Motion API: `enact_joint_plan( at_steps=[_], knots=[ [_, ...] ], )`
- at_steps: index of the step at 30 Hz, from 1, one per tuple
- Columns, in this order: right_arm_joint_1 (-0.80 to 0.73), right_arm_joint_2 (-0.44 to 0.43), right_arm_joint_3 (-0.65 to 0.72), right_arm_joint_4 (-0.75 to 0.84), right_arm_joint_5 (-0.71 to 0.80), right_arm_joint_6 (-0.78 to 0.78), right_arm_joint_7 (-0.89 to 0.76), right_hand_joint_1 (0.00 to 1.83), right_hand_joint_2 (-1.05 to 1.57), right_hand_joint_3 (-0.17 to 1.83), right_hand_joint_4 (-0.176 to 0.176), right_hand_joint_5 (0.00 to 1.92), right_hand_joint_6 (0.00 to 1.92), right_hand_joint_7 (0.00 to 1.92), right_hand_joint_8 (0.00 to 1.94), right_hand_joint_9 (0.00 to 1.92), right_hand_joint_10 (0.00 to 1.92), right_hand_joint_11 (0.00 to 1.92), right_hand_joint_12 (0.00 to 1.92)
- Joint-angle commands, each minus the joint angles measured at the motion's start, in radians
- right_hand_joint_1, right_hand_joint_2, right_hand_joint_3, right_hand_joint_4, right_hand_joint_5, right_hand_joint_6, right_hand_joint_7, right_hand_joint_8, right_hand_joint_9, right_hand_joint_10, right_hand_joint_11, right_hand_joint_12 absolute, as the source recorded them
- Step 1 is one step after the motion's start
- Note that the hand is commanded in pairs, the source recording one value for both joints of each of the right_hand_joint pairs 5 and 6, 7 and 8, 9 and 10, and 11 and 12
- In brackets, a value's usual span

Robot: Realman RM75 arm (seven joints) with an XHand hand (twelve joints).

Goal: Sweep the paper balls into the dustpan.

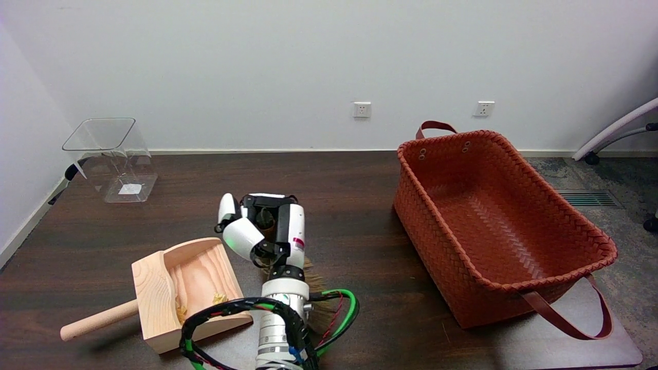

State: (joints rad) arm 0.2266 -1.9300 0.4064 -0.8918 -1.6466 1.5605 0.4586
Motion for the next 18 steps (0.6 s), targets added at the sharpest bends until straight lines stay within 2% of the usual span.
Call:
enact_joint_plan(
  at_steps=[1,11,18],
  knots=[
    [0.002,0.023,-0.004,-0.107,0.038,-0.186,0.226,1.22,1.57,0.62,0.000,1.92,1.92,1.92,1.92,1.92,1.92,1.92,1.92],
    [0.009,0.074,0.011,-0.241,0.040,-0.355,0.226,1.20,1.57,0.67,0.000,1.92,1.92,1.92,1.92,1.92,1.92,1.92,1.92],
    [0.034,0.092,0.014,-0.276,0.059,-0.416,0.272,1.13,1.57,0.89,0.000,1.92,1.92,1.92,1.92,1.92,1.92,1.92,1.92]
  ],
)
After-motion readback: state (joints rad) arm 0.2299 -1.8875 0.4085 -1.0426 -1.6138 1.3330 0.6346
